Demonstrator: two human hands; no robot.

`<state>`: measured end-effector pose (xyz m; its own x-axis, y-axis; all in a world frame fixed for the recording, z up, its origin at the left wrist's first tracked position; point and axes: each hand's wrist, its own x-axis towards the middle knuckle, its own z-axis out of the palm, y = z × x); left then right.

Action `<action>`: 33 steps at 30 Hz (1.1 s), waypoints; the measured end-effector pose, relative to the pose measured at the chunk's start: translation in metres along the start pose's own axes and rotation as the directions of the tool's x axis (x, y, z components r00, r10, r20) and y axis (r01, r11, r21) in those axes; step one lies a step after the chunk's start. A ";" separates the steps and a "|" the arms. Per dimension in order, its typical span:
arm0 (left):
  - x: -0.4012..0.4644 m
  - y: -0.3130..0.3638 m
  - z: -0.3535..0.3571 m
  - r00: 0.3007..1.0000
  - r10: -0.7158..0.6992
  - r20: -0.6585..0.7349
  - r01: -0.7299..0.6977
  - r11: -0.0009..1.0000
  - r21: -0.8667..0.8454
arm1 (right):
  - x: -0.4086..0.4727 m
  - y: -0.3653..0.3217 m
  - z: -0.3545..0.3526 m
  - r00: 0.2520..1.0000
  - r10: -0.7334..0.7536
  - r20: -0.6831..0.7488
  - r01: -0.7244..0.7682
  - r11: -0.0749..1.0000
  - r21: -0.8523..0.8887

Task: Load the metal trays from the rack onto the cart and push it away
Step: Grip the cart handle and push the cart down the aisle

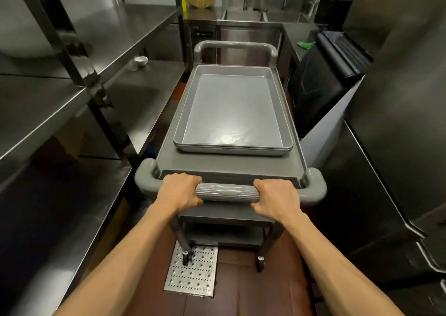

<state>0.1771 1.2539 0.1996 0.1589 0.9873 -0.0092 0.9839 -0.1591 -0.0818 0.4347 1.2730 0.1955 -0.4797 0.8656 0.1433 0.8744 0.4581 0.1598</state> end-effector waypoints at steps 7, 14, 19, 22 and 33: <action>0.074 -0.014 0.002 1.000 -0.002 -0.031 0.001 1.000 -0.021 | 0.069 0.034 0.016 1.000 0.003 0.009 -0.003 1.000 -0.006; 0.152 -0.030 0.003 0.998 0.030 -0.061 -0.030 1.000 -0.008 | 0.136 0.068 0.029 1.000 0.016 0.027 -0.016 1.000 0.002; 0.205 -0.046 0.003 0.997 0.055 -0.058 -0.057 0.998 -0.024 | 0.183 0.086 0.038 0.999 0.036 0.031 -0.036 0.999 0.009; 0.238 -0.055 0.004 0.997 0.057 -0.050 -0.058 0.998 -0.019 | 0.213 0.097 0.047 0.999 0.049 0.022 -0.049 0.999 0.009; 0.344 -0.080 0.004 0.998 0.059 -0.021 -0.059 0.998 -0.037 | 0.311 0.140 0.068 0.999 0.039 -0.010 -0.039 0.999 0.016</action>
<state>0.1526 1.6060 0.1988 0.2180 0.9759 0.0066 0.9751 -0.2175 -0.0438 0.4125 1.6204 0.1959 -0.4457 0.8809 0.1594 0.8936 0.4271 0.1382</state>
